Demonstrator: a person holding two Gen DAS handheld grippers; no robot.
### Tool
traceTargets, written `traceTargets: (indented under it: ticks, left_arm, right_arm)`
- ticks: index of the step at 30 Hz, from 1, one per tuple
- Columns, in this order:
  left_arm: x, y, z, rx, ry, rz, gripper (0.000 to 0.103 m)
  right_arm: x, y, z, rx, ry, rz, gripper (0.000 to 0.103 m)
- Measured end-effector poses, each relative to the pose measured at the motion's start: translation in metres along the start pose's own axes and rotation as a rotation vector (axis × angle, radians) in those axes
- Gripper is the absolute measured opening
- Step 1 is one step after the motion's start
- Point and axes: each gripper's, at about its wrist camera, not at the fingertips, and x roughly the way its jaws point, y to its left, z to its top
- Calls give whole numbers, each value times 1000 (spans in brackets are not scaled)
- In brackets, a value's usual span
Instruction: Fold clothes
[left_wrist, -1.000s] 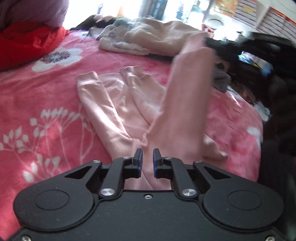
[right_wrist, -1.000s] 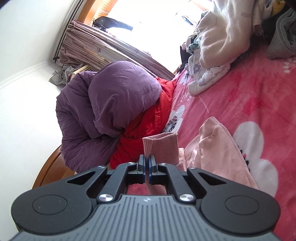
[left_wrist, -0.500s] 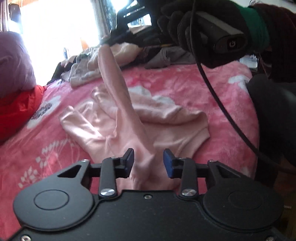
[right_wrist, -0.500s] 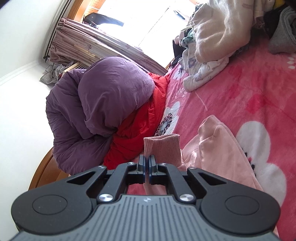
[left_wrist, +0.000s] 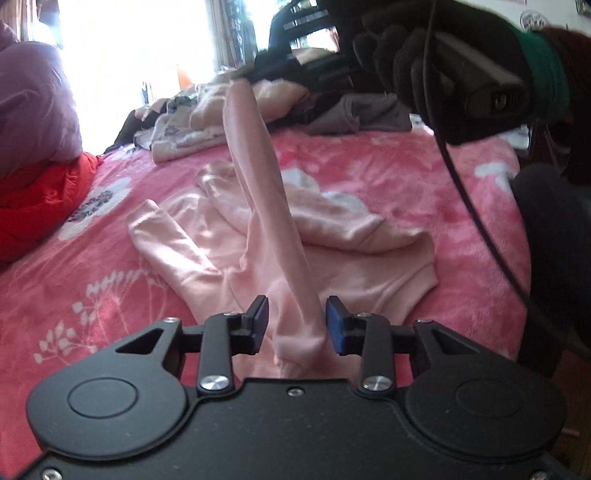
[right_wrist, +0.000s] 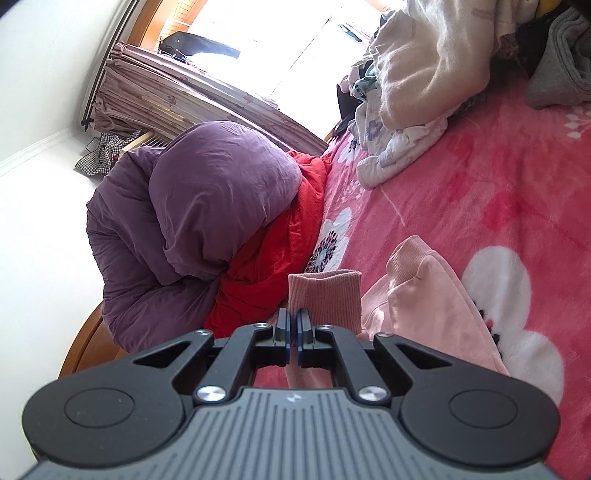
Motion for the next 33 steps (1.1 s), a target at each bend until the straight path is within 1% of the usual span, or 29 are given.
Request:
traceTargets:
  ticks: [4, 6, 9, 11, 12, 14, 15, 16, 18, 20, 23, 27, 31, 33]
  left_arm:
    - [12, -15, -5, 59, 51, -53, 31]
    - [13, -18, -5, 71, 58, -48, 31]
    - [3, -7, -1, 17, 11, -40, 31]
    - [3, -3, 0, -5, -3, -7, 31]
    - [7, -3, 0, -2, 9, -3, 31]
    - [16, -9, -3, 26, 46, -24, 31]
    - [20, -13, -5, 44, 62, -31, 28]
    - [22, -16, -6, 54, 69, -32, 26]
    - [23, -13, -6, 45, 71, -36, 19]
    - [23, -7, -7, 27, 72, -39, 14]
    - [22, -2, -7, -16, 70, -55, 14]
    - [22, 11, -7, -124, 72, -92, 14]
    - [21, 28, -8, -267, 78, -137, 14]
    - [21, 41, -11, -380, 88, -166, 14]
  right_arm:
    - [3, -1, 1, 14, 0, 0, 6]
    - [3, 0, 1, 13, 1, 2, 6]
    - [3, 0, 1, 15, -5, 9, 6]
    - [4, 0, 1, 14, -4, 11, 6]
    - [5, 0, 1, 12, -2, 11, 6]
    - [7, 1, 0, 11, 0, 11, 6]
    - [8, 1, -1, 13, -1, 11, 6]
    - [10, 2, -1, 16, 1, 9, 6]
    - [16, 4, -2, 18, 9, 2, 6]
    - [25, 5, -3, 18, 19, -3, 6]
    - [41, 8, -5, 15, 40, -7, 6]
    - [66, 14, -9, -14, 76, -24, 6]
    - [94, 16, -13, -49, 103, -71, 6]
    - [109, 15, -16, -64, 123, -100, 6]
